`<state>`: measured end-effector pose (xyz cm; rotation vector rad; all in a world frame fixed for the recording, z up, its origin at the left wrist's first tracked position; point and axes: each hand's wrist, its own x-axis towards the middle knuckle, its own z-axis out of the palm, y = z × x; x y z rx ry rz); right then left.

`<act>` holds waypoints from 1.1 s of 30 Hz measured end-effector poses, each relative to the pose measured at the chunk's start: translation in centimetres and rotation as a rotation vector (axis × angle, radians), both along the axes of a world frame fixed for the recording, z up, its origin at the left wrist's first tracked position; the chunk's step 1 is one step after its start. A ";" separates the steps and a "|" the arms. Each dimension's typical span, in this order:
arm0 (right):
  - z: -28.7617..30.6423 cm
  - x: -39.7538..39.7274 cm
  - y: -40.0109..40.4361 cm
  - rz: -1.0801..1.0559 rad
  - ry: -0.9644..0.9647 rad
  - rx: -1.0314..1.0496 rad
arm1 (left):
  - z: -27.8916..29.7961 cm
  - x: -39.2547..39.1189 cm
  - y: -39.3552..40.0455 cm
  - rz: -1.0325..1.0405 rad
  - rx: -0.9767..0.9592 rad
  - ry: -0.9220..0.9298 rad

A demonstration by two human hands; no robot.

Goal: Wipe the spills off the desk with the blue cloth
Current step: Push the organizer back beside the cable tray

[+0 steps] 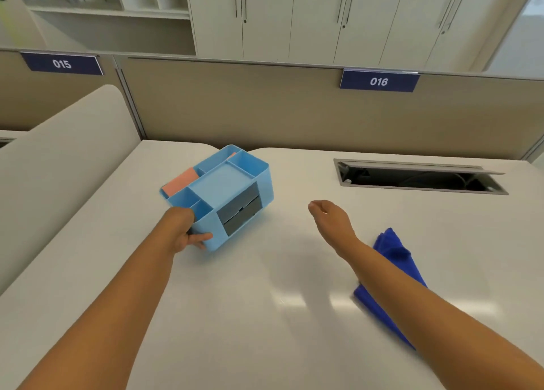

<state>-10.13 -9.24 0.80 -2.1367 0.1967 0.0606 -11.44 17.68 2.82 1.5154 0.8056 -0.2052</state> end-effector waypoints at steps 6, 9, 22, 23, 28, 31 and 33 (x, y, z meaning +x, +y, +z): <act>-3.0 -4.9 -10.8 -0.064 -0.164 -0.326 | 1.0 7.1 -5.7 -0.127 0.132 -0.046; -5.7 -7.0 -14.6 0.037 -0.163 -0.539 | 1.5 9.9 -8.5 -0.153 0.166 -0.069; -11.0 -6.9 -17.0 0.150 -0.091 -0.700 | 0.3 19.2 -16.0 -0.253 0.593 -0.156; -11.1 -6.8 -17.1 0.149 -0.090 -0.707 | 0.1 19.9 -16.3 -0.261 0.616 -0.143; -11.0 -6.6 -17.0 0.144 -0.077 -0.699 | -0.7 22.0 -16.7 -0.349 0.707 -0.121; -10.8 -6.7 -16.9 0.134 -0.086 -0.689 | -1.6 22.7 -16.5 -0.375 0.693 -0.169; -10.6 -6.8 -16.9 0.124 -0.095 -0.672 | -2.0 23.0 -16.3 -0.349 0.616 -0.225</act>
